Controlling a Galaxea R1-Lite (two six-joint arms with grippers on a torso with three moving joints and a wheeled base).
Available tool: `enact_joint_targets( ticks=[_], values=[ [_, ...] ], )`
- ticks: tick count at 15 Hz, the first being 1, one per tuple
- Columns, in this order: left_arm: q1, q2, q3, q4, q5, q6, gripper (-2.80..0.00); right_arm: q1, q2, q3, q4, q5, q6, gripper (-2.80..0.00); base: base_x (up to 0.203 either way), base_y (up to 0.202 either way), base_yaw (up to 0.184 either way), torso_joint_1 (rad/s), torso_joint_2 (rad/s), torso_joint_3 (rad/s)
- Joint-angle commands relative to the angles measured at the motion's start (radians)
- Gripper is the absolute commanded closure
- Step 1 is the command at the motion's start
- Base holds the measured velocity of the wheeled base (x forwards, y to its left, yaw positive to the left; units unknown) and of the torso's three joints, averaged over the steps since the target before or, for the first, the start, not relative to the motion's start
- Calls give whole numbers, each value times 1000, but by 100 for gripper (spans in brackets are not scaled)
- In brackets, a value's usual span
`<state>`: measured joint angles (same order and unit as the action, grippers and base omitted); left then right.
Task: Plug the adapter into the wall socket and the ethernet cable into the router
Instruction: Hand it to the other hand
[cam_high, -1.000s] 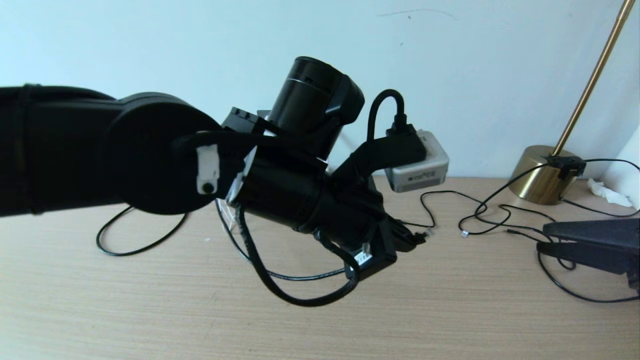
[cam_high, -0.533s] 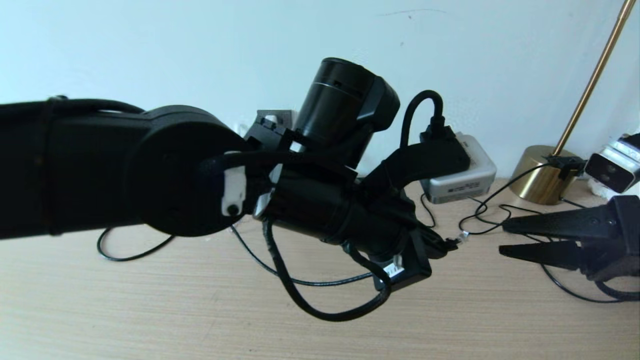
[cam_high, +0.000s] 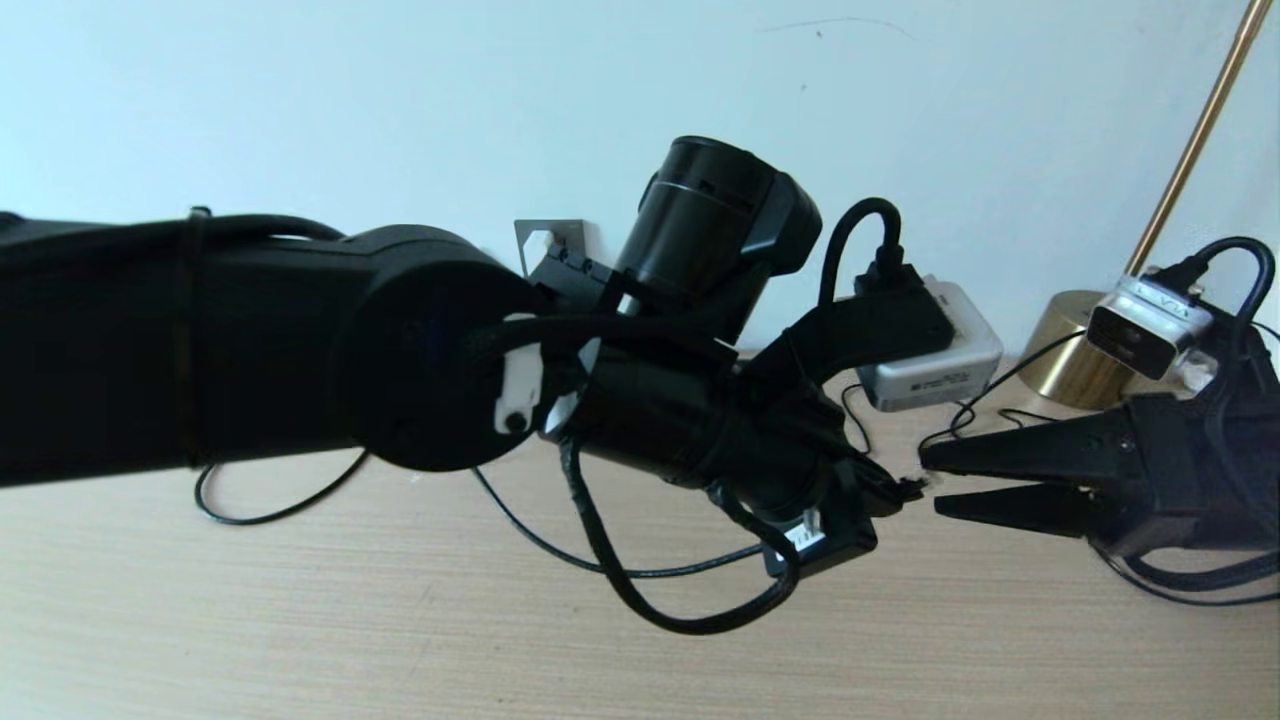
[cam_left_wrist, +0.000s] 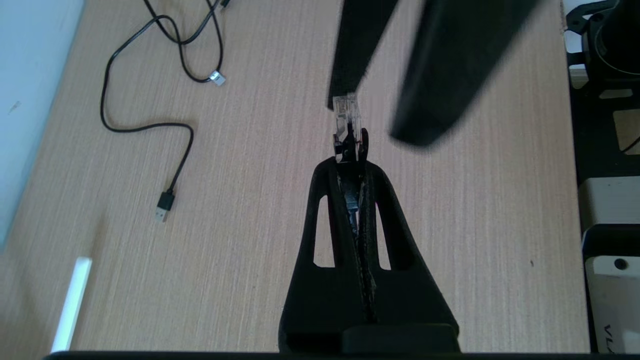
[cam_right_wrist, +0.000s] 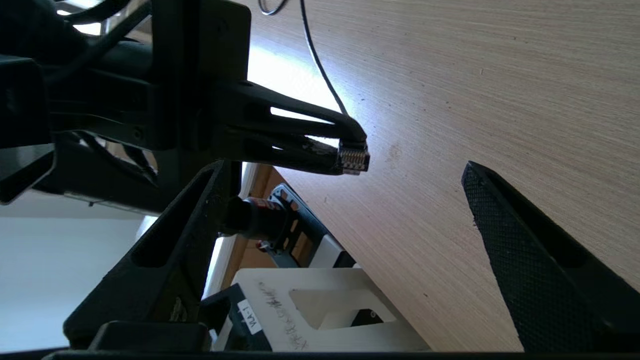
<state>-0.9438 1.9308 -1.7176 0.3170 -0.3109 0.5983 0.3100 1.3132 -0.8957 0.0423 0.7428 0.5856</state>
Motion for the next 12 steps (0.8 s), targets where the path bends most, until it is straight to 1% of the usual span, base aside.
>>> enact_joint_targets(
  ticks=[1,2,10,11,12],
  values=[
    [4,9,-9,2,0,3,0,41,-1,-1,0,-22,18,-280,0,0,0,0,0,0],
    [7,13,-13,2,0,3,0,52,-3,-3,-1,-23,39,-280,0,0,0,0,0,0],
    [5,7,-11,5,0,3,0,54,1,-2,-2,-25,42,-280,0,0,0,0,0,0],
    [5,6,-11,5,0,3,0,54,1,-3,-4,-25,42,0,0,0,0,0,0,0],
    [5,5,-13,4,-2,3,0,54,1,-3,-4,-25,40,0,0,0,0,0,0,0]
  ],
)
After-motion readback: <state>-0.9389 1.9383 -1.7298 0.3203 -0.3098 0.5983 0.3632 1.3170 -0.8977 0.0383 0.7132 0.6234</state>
